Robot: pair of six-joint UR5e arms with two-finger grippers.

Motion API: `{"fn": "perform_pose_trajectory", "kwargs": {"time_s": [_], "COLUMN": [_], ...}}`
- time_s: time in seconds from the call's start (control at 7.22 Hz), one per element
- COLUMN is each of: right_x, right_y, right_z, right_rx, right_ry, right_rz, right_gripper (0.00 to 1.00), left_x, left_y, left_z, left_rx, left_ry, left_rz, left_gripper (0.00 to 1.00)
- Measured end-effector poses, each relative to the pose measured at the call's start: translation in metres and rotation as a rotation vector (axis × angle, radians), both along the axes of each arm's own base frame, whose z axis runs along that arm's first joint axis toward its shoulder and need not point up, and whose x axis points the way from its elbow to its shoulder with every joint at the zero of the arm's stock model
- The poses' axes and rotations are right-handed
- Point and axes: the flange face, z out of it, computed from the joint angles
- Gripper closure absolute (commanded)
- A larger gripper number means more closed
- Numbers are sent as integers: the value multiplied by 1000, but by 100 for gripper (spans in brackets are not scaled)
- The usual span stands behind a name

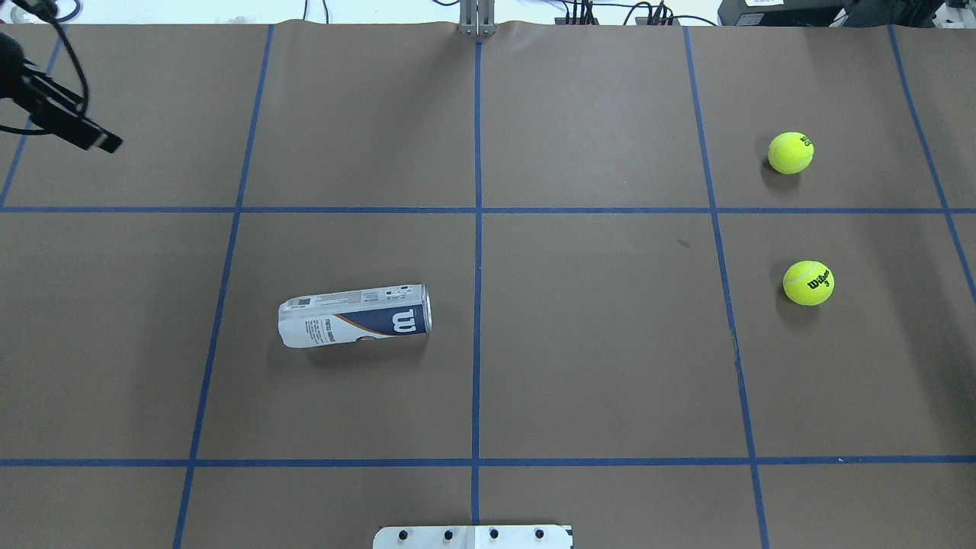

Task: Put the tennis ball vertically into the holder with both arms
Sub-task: 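Move the left gripper down over the lying white Wilson can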

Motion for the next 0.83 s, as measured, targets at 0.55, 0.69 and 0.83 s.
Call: {"fn": "perform_pose_trajectory", "kwargs": {"time_s": [0.55, 0.69, 0.83], "right_x": [0, 0, 0], "right_y": [1, 1, 1], "right_z": [2, 1, 1], "right_rx": [-3, -3, -1], "right_ry": [2, 2, 4], "right_rz": [1, 2, 1], "right_gripper": [1, 1, 1], "left_x": [149, 181, 214], "left_y": [35, 50, 67], "left_z": [-117, -126, -139], "left_rx": [145, 220, 278], "left_ry": [0, -37, -63], "left_rz": [218, 253, 277], "left_gripper": [0, 0, 0]}}
